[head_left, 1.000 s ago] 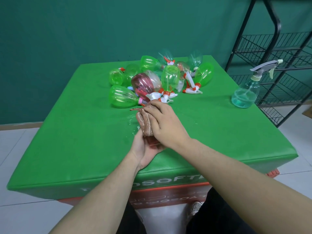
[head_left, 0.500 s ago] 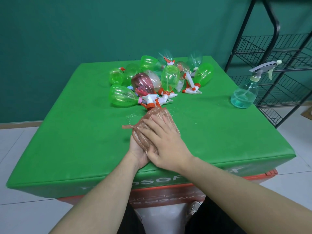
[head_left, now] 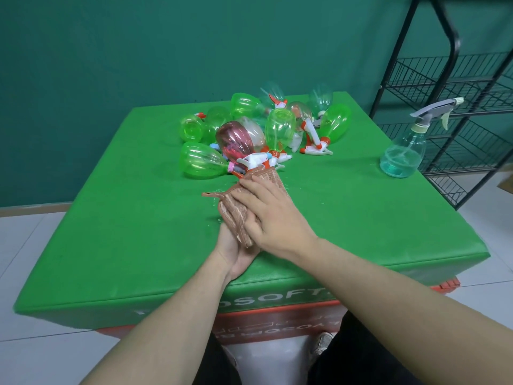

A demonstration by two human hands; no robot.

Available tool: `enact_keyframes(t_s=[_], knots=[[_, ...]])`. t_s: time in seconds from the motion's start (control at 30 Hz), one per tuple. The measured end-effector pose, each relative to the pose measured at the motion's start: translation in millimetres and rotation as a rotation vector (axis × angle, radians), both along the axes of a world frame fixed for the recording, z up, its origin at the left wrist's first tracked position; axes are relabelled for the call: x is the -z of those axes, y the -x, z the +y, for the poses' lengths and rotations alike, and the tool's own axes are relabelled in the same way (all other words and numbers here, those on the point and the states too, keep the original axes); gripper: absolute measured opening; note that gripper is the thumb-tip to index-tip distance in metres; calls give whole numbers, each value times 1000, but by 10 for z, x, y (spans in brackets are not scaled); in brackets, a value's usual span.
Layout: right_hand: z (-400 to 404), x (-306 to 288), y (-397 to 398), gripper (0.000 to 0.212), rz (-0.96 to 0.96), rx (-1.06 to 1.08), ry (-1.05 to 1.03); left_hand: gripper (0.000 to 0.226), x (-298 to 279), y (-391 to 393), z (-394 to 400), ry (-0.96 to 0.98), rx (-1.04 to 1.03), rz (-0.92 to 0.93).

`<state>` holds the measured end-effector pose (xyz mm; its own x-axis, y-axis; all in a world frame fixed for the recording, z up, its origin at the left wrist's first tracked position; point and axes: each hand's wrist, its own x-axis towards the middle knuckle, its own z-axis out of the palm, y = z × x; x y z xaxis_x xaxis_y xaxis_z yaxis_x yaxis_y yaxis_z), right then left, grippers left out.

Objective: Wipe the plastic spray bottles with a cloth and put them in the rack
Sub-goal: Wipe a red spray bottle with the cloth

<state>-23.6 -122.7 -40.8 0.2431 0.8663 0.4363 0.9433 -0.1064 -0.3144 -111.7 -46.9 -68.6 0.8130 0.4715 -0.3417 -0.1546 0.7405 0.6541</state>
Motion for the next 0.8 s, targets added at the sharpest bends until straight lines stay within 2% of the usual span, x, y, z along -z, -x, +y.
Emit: enact_keyframes(t_s=[0.07, 0.17, 0.3, 0.4, 0.6, 0.73, 0.8], knots=[[47, -62, -15, 52, 32, 68, 30, 36, -11, -13, 9, 17, 12, -24], [111, -121, -15, 51, 95, 152, 45, 47, 18, -34, 27, 49, 22, -18], [174, -110, 38, 53, 196, 137, 43, 46, 10, -21, 39, 101, -11, -27], [158, -48, 110, 54, 144, 116, 64, 39, 36, -15, 46, 123, -43, -38], [-27, 91, 177, 56, 8, 20, 6, 39, 73, 7, 60, 81, -59, 80], [-200, 246, 245, 60, -101, -92, -4, 43, 83, 20, 21, 74, -49, 66], [-270, 304, 233, 61, -131, -116, -10, 53, 89, 20, 20, 84, -73, 46]])
